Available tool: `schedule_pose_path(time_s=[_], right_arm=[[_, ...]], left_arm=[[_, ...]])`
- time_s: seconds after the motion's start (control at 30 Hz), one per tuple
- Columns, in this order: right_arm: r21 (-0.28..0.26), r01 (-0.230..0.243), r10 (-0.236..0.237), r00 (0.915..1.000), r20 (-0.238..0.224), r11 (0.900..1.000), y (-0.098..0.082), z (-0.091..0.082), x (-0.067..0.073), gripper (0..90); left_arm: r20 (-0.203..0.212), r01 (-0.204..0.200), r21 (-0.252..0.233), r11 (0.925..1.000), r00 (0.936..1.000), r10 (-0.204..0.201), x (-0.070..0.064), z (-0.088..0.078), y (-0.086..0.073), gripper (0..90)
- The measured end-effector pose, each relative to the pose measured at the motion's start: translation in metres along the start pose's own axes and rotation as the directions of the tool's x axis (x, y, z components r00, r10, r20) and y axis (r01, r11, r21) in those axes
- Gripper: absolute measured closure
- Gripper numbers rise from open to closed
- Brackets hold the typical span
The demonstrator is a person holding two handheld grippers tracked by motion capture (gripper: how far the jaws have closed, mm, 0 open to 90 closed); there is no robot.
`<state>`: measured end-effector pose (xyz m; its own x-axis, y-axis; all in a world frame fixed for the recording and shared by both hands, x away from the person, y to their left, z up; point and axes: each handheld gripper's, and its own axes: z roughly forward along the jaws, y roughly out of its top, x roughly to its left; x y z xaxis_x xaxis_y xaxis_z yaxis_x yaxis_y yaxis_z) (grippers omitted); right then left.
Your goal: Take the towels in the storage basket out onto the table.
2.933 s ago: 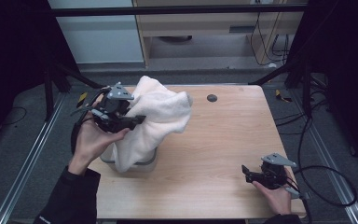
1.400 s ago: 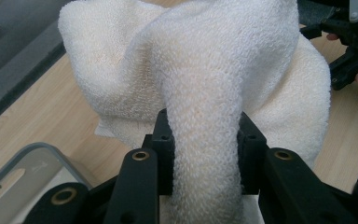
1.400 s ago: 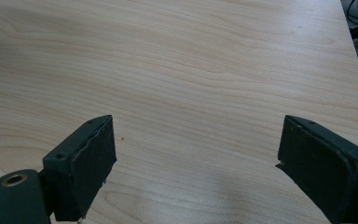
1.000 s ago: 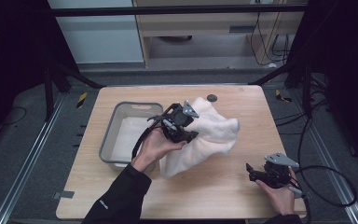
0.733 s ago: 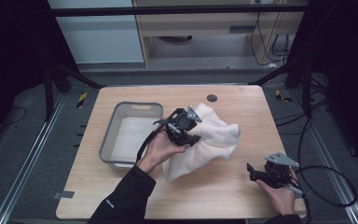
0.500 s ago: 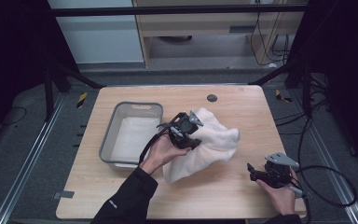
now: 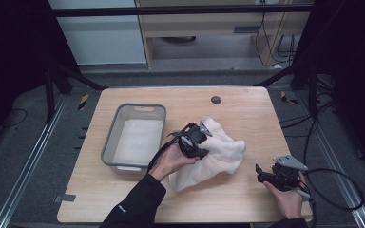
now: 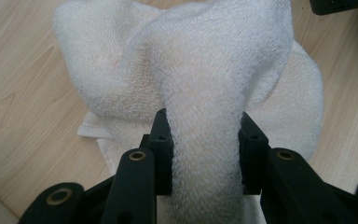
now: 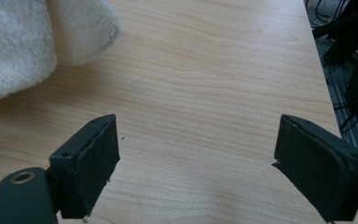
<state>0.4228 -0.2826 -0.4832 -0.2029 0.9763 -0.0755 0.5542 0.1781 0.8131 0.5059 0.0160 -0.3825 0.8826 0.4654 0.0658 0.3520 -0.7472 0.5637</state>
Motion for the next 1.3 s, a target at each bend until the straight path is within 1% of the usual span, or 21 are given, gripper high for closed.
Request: schedule_pose_path(time_s=[0.13,0.17,0.2,0.27,0.4,0.47,0.53,0.67,0.77,0.83,0.9,1.03,1.07,1.1,1.2,1.23,1.3], right_arm=[[-0.013,-0.009,0.009,0.9999,0.006,1.000,0.001,-0.003,-0.001,20.3],[-0.013,-0.009,0.009,0.9999,0.006,1.000,0.001,-0.003,-0.001,20.3],[-0.025,-0.022,0.023,0.9997,0.011,0.999,0.001,-0.005,-0.003,24.1],[-0.029,-0.027,0.027,0.9996,0.012,0.999,0.001,-0.005,-0.004,25.3],[-0.035,-0.035,0.035,0.9993,0.008,0.999,0.002,-0.007,-0.005,32.0],[-0.033,-0.033,0.033,0.9994,0.007,0.999,0.002,-0.007,-0.005,32.4],[-0.028,-0.023,0.023,0.9997,0.007,0.999,0.002,-0.007,-0.005,32.9],[-0.025,-0.022,0.022,0.9997,0.007,0.999,0.002,-0.006,-0.005,32.8],[-0.018,-0.039,0.039,0.9992,0.007,0.999,-0.001,-0.005,-0.008,31.7],[-0.016,-0.053,0.053,0.9985,0.012,0.998,-0.001,-0.005,-0.011,31.2],[-0.023,-0.059,0.059,0.9982,0.014,0.998,-0.002,-0.006,-0.012,30.7],[-0.024,-0.057,0.057,0.9983,0.008,0.998,-0.002,-0.005,-0.012,29.0],[-0.025,-0.054,0.054,0.9985,0.006,0.998,-0.002,-0.005,-0.012,28.6],[-0.025,-0.054,0.054,0.9985,0.006,0.998,-0.002,-0.005,-0.012,28.6],[-0.033,-0.054,0.055,0.9985,0.003,0.998,-0.002,-0.005,-0.012,26.8],[-0.033,-0.056,0.056,0.9984,0.003,0.998,-0.002,-0.005,-0.012,25.9],[-0.033,-0.062,0.062,0.9981,0.001,0.998,-0.002,-0.004,-0.012,24.5]], left_arm=[[0.005,-0.009,0.002,1.0000,0.9999,0.009,-0.002,0.005,-0.002,63.9],[0.005,-0.009,0.002,1.0000,0.9999,0.009,-0.002,0.005,-0.002,63.3],[0.012,-0.012,0.002,0.9999,0.9999,0.012,-0.003,0.008,-0.004,62.8],[0.015,-0.013,0.002,0.9999,0.9998,0.013,-0.003,0.010,-0.004,62.5],[0.021,-0.014,-0.001,0.9999,0.9997,0.014,-0.006,0.014,-0.005,60.5],[0.025,-0.019,-0.001,0.9998,0.9995,0.019,-0.006,0.015,-0.005,59.9],[0.027,-0.022,-0.004,0.9997,0.9994,0.023,-0.007,0.016,-0.005,57.5],[0.039,-0.017,-0.011,0.9998,0.9991,0.017,-0.008,0.017,-0.007,55.6],[0.048,-0.022,-0.016,0.9996,0.9986,0.022,-0.009,0.019,-0.007,52.5],[0.048,-0.022,-0.026,0.9994,0.9986,0.023,-0.010,0.020,-0.009,50.0],[0.052,-0.014,-0.042,0.9990,0.9985,0.016,-0.010,0.020,-0.010,47.3],[0.055,0.002,-0.083,0.9965,0.9985,0.002,-0.010,0.014,-0.012,42.5],[0.056,0.004,-0.106,0.9943,0.9984,0.002,-0.010,0.009,-0.013,41.1],[0.056,0.004,-0.106,0.9943,0.9984,0.002,-0.010,0.009,-0.013,38.4],[0.054,0.005,-0.139,0.9903,0.9985,0.003,-0.010,0.002,-0.015,35.7],[0.050,0.001,-0.155,0.9879,0.9987,0.007,-0.010,-0.001,-0.016,34.9],[0.046,-0.003,-0.168,0.9857,0.9989,0.011,-0.011,-0.005,-0.017,33.9]])
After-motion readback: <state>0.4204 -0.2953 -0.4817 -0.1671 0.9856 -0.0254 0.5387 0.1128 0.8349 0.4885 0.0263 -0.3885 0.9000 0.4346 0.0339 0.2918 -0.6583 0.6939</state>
